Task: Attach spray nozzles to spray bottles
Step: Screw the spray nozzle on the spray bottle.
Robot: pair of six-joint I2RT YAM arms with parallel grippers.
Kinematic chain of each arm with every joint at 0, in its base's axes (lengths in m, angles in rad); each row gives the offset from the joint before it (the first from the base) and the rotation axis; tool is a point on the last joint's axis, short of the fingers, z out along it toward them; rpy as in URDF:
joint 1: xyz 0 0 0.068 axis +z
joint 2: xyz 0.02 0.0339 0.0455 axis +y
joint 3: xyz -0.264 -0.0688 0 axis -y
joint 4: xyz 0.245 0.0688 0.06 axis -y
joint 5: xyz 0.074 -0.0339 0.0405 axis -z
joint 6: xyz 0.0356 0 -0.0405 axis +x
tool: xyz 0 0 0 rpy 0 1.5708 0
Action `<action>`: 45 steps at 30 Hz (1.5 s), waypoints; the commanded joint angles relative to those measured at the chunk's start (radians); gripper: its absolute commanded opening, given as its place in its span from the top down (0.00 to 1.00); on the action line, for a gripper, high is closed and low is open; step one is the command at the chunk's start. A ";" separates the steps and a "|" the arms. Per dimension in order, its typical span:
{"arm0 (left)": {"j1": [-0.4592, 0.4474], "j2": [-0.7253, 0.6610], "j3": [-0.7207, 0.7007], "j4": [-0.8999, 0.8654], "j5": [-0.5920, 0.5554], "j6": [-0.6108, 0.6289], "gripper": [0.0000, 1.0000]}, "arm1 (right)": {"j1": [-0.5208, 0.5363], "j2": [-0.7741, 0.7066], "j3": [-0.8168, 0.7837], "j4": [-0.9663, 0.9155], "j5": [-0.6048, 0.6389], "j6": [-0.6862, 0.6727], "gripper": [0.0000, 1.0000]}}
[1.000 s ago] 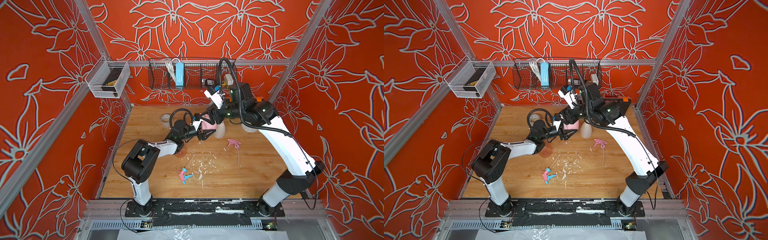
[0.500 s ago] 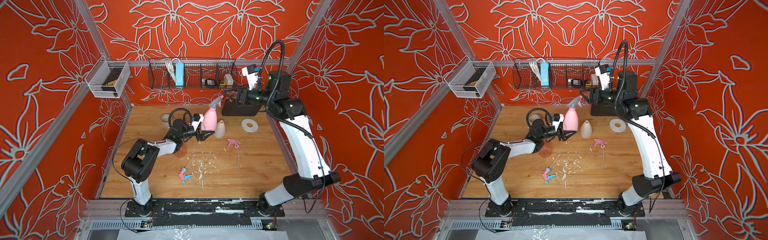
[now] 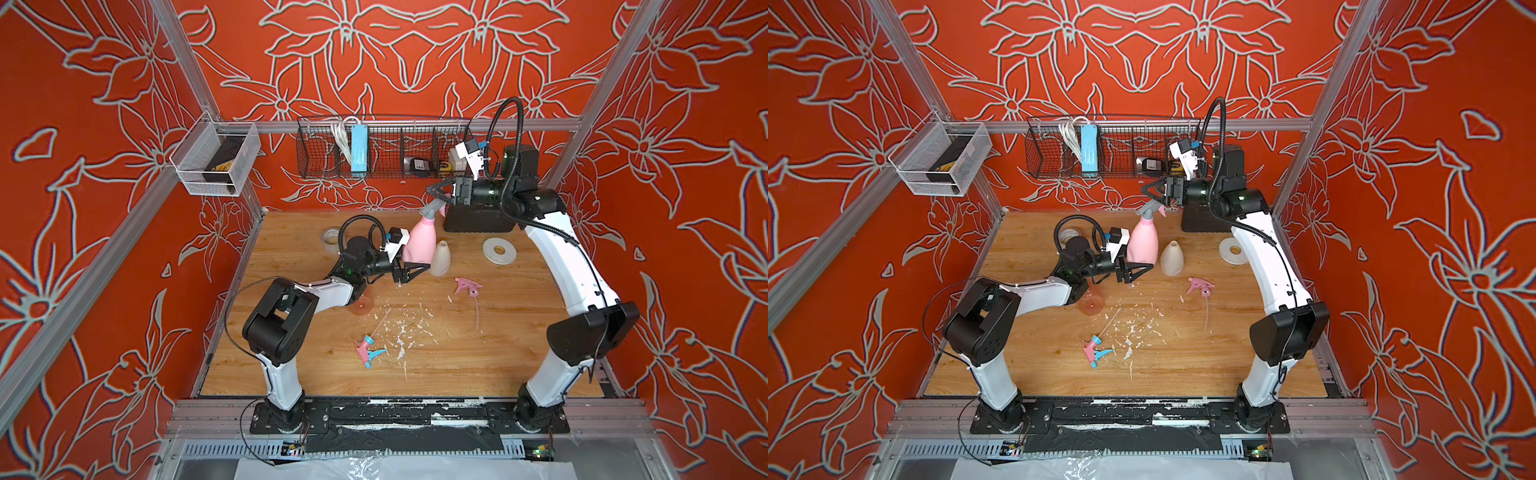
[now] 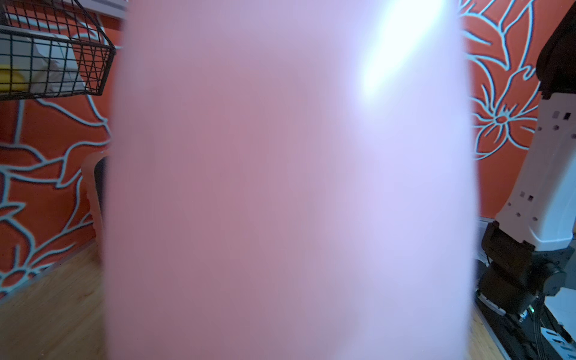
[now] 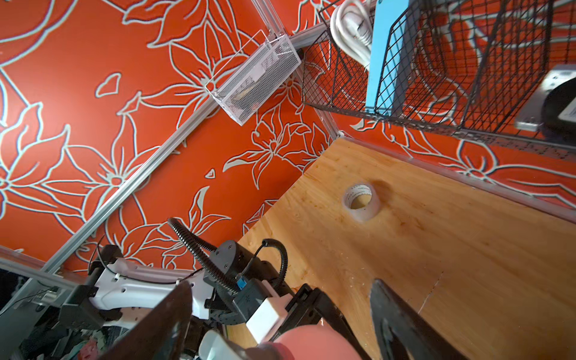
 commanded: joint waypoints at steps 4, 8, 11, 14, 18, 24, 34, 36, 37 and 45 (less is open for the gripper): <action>0.002 0.020 0.038 0.045 0.017 -0.020 0.52 | 0.009 -0.129 -0.117 0.044 -0.025 -0.019 0.12; 0.002 0.017 0.041 0.036 0.012 -0.017 0.52 | 0.013 -0.187 -0.176 0.053 -0.002 -0.023 0.12; 0.003 0.018 0.041 0.037 0.010 -0.024 0.52 | 0.023 -0.218 -0.212 0.056 -0.002 -0.021 0.13; 0.002 0.017 0.041 0.042 0.006 -0.029 0.52 | 0.047 -0.238 -0.237 0.054 0.006 -0.023 0.13; 0.002 0.013 0.041 0.039 -0.005 -0.026 0.52 | 0.097 -0.249 -0.249 0.041 0.027 -0.039 0.15; -0.003 0.004 0.034 0.039 -0.021 -0.026 0.53 | 0.183 -0.225 -0.235 0.048 0.092 -0.047 0.16; -0.003 -0.004 0.018 0.016 -0.011 0.006 0.53 | 0.183 -0.238 -0.123 -0.129 0.183 -0.148 0.15; -0.003 -0.001 0.022 0.013 -0.006 0.004 0.53 | 0.140 -0.255 -0.126 -0.118 0.173 -0.144 0.14; -0.003 -0.002 0.024 0.015 -0.003 0.003 0.53 | 0.117 -0.257 -0.127 -0.107 0.165 -0.137 0.13; -0.002 -0.010 0.030 -0.022 0.031 0.009 0.53 | 0.037 -0.114 -0.007 -0.091 0.134 -0.136 0.07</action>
